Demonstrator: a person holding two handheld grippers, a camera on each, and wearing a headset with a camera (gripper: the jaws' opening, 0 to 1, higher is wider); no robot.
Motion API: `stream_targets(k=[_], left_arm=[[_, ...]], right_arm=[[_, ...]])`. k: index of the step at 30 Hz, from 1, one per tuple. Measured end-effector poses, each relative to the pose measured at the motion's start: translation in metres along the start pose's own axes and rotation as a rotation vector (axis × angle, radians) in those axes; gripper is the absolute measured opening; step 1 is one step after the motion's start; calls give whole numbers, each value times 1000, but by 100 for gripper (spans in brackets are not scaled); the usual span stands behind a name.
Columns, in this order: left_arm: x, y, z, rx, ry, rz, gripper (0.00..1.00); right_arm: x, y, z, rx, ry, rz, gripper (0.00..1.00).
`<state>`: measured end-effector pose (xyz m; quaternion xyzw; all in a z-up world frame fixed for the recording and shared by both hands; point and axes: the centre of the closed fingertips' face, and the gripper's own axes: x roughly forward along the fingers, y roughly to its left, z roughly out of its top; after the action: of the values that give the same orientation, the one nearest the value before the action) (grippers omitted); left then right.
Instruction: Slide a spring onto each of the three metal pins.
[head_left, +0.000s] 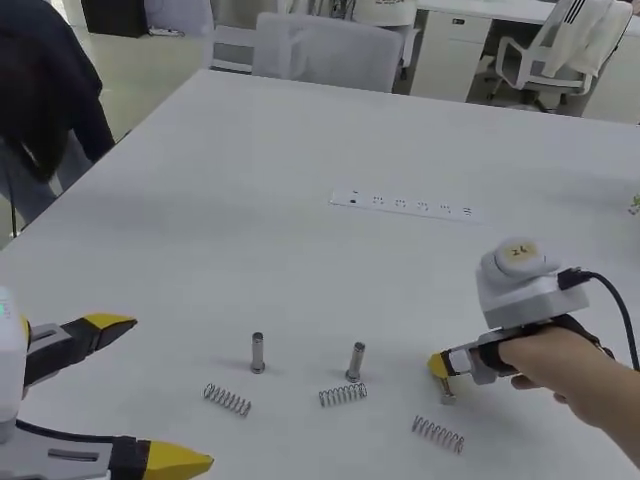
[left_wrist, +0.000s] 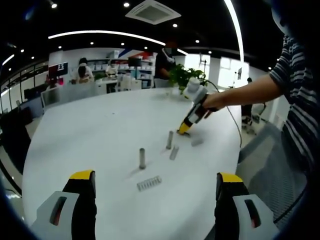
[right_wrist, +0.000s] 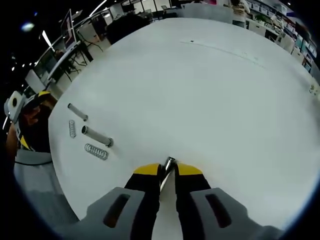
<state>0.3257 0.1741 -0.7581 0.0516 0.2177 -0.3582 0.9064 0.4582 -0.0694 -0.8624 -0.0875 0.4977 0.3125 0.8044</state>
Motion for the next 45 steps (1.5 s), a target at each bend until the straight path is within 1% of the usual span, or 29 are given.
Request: stream_targets(k=[3, 5, 7, 12, 18, 29, 38, 45], left_arm=[[1, -1, 0, 1, 0, -3, 98], [2, -1, 0, 2, 1, -4, 97], [2, -2, 0, 7, 4, -5, 97], [1, -2, 4, 10, -4, -6, 97], [0, 1, 4, 10, -5, 0, 97], [2, -1, 5, 15, -3, -10, 97], [2, -3, 6, 18, -1, -14, 97], [2, -2, 7, 18, -5, -12, 97]], right_arm=[[0, 1, -1, -11, 4, -5, 5], [-1, 2, -1, -40, 3, -9, 5], [-2, 2, -2, -48, 3, -10, 5], [-4, 3, -4, -80, -2, -5, 5], [-12, 7, 1, -82, -46, 17, 5], [-24, 13, 5, -111, -110, 28, 5], [-27, 19, 9, -126, -141, 36, 5], [-29, 18, 13, -131, -164, 33, 5]])
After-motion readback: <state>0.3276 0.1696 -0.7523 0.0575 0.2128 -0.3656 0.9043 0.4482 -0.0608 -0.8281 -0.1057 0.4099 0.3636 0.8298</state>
